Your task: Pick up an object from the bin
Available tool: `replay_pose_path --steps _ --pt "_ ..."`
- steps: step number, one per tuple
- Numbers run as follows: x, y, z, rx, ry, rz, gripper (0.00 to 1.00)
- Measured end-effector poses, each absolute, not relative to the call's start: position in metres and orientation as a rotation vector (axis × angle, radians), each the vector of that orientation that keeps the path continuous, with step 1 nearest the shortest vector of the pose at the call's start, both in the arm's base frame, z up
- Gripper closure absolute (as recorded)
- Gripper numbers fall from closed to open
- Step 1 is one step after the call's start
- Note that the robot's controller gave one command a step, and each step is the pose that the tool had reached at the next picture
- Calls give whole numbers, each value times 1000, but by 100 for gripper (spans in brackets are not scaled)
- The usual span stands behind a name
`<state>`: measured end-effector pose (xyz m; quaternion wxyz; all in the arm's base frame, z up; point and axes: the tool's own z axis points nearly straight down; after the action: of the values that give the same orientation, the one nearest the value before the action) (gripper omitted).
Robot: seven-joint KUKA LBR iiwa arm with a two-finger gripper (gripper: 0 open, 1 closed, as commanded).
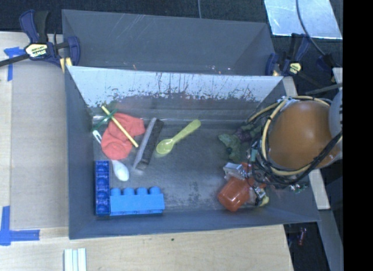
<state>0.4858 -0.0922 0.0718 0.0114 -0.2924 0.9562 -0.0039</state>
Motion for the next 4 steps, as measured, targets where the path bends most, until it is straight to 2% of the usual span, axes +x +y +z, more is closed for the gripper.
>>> replay_pose_path --steps 1,2,3,4 --pt "486 -93 84 -911 2983 -12 100" --pt "484 -92 108 -913 2992 -4 100" --pt "486 -92 143 -909 2984 -11 100" --pt "485 -92 170 -909 2989 -6 100"
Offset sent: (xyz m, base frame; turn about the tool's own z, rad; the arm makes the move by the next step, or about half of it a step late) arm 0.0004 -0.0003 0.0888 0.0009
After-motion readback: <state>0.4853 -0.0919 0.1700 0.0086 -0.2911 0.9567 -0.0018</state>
